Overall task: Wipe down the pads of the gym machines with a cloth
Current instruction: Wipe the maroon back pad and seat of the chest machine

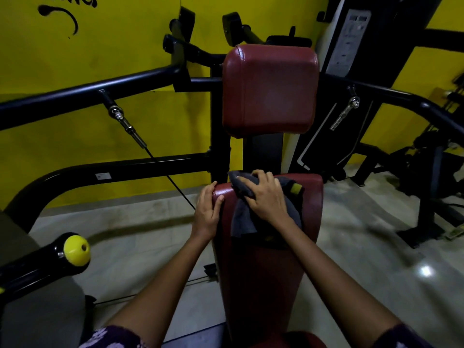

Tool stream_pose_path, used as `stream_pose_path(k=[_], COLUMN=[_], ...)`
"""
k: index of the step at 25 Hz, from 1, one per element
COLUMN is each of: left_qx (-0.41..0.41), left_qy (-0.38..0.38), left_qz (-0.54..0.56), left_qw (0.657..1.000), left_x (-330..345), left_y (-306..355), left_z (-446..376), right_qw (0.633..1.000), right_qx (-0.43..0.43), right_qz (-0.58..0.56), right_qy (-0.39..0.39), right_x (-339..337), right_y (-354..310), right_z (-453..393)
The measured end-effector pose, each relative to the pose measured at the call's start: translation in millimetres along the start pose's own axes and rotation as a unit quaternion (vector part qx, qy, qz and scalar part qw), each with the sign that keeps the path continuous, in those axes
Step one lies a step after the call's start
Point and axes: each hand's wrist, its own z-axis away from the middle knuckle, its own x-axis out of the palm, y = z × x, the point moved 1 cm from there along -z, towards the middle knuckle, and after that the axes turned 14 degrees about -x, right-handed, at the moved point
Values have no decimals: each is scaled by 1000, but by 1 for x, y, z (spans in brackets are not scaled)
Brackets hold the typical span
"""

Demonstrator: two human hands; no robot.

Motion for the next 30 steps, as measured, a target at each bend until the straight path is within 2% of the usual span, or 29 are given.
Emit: stream_pose_path(k=[1,4,6,9,11,14,18,19,21,23,25,28,30], left_qx=[-10,-19,-33,-50,-54,-40,38,50,59,58,54,40,45], left_qy=[-3,-9,1,22,24,18,-41,-52,-65,-74,-83,-96,-76], left_qz=[13,21,53,89,62,-22,-90,-103,-108,-96,-84,-71,-73], left_qw=[1000,1000,998,995,996,999,994,992,990,991,992,992,993], left_x=[-1,-6,-8,-13,-14,-15,-10,-9,-9,-10,-11,-12,-11], left_y=[-1,6,7,6,10,22,35,36,34,29,26,26,25], left_z=[3,5,2,-6,-10,-12,-20,-22,-26,-29,-31,-32,-31], right_qw=[1000,995,997,998,998,997,981,971,927,896,903,930,946], right_qx=[5,91,54,-62,-58,50,174,223,350,420,409,334,285], right_qz=[-5,-8,-11,10,3,-18,-30,-39,-89,-86,-44,-10,-8], right_qy=[4,50,52,20,25,49,75,76,101,112,127,155,151], right_x=[1,2,6,13,12,5,0,0,1,5,12,22,33], right_y=[8,3,-24,-37,-14,25,83,96,112,109,86,23,-23], right_z=[3,3,-6,-8,0,21,51,58,68,68,58,37,30])
